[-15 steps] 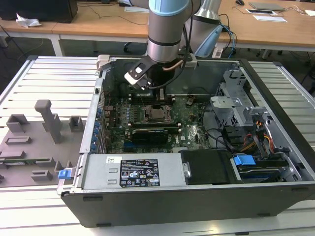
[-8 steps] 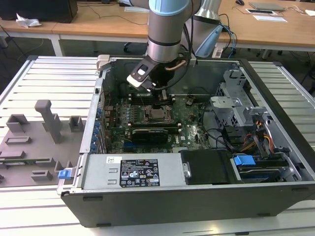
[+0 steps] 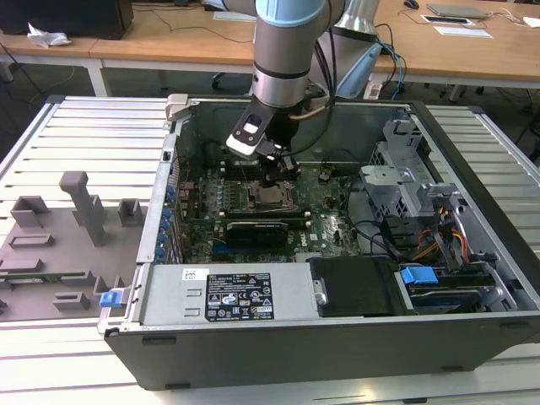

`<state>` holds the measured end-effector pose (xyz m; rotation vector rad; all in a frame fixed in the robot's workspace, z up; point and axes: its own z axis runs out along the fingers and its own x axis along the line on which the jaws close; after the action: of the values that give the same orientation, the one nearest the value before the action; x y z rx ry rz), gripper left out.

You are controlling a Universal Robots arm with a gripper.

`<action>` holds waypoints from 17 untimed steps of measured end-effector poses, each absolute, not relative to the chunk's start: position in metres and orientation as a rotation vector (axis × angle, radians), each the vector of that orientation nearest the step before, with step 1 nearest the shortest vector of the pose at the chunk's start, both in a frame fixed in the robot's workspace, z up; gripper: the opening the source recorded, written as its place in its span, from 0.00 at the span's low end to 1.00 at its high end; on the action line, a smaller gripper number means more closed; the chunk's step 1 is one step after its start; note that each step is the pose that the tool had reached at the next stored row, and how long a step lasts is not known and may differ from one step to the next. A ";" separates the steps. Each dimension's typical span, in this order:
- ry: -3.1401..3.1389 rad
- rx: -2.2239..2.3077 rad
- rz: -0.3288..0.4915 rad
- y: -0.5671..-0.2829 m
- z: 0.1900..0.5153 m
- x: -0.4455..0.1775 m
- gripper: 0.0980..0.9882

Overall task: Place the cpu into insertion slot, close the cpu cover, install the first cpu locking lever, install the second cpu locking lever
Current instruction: 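Close the cpu cover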

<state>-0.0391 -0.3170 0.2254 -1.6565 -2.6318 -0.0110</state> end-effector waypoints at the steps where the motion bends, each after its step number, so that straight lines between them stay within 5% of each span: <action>1: -2.653 -1.622 -0.010 -0.317 0.225 -0.039 0.01; 17: -2.890 -1.147 -0.002 -0.317 0.225 -0.039 0.01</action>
<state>-0.0391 -0.3169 0.2254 -1.1469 -2.8897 -0.0018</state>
